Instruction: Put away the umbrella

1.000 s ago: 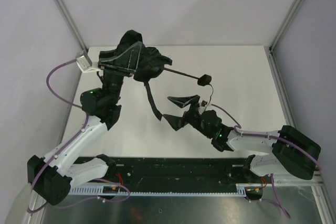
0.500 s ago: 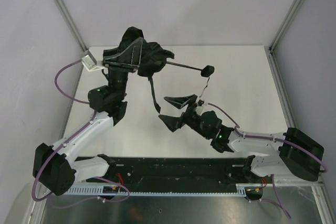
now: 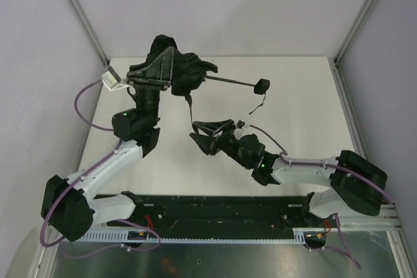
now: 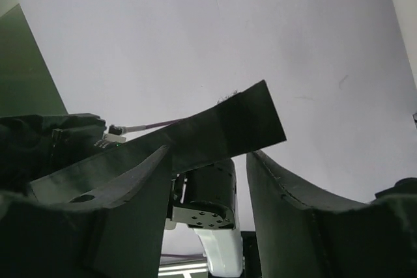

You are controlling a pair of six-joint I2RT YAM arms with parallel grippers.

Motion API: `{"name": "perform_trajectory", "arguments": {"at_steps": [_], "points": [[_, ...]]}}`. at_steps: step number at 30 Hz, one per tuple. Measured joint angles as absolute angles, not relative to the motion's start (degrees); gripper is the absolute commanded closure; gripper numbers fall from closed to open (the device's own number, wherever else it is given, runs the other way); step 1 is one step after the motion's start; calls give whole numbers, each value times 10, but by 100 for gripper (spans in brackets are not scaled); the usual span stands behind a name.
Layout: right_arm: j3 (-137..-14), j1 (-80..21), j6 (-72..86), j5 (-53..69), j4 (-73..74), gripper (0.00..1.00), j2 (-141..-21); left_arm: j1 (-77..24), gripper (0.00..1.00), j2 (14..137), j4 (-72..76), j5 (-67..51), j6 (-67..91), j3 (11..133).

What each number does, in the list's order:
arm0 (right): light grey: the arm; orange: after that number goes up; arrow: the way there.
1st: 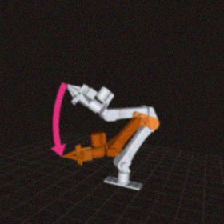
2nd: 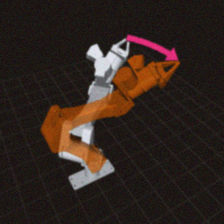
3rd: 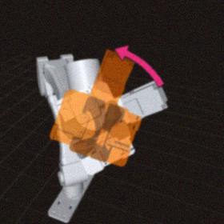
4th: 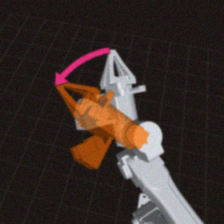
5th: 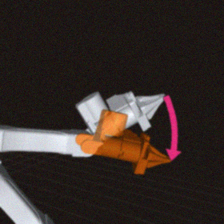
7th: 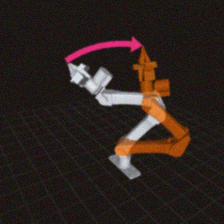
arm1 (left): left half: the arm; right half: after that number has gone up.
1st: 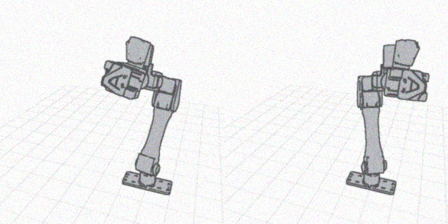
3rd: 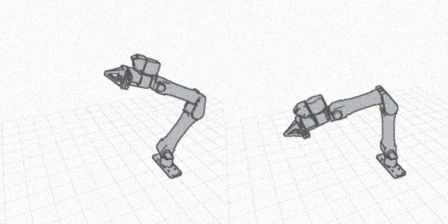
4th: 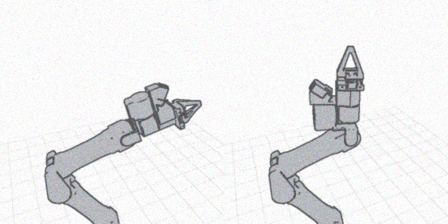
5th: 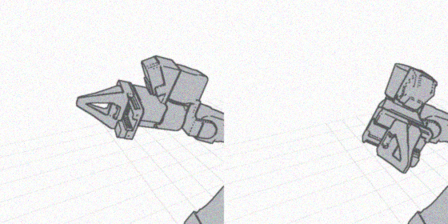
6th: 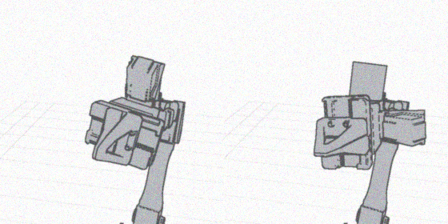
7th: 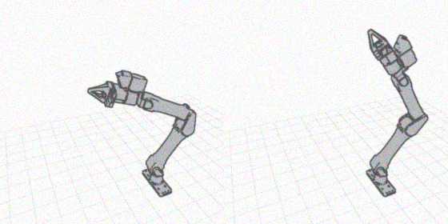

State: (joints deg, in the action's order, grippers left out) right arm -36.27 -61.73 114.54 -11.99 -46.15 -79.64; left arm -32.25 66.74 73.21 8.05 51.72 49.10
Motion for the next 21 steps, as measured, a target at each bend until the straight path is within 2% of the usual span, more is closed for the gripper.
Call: {"name": "perform_trajectory", "arguments": {"at_steps": [6, 12, 16, 17, 19, 21], "points": [[-369, -618, 1145, -129, -505, 53, -832, -323, 100, 667, 731, 95, 551, 471], [-372, -617, 1145, -141, -524, 44, -835, -325, 100, 662, 732, 104, 579, 466], [-372, -614, 1145, -146, -527, 60, -836, -332, 100, 662, 732, 104, 600, 465], [-372, -613, 1145, -147, -531, 66, -838, -333, 100, 662, 732, 103, 604, 464], [-373, -609, 1144, -148, -543, 88, -844, -334, 100, 659, 732, 104, 610, 459], [-373, -603, 1143, -146, -559, 97, -854, -335, 100, 655, 732, 104, 615, 455]]}}
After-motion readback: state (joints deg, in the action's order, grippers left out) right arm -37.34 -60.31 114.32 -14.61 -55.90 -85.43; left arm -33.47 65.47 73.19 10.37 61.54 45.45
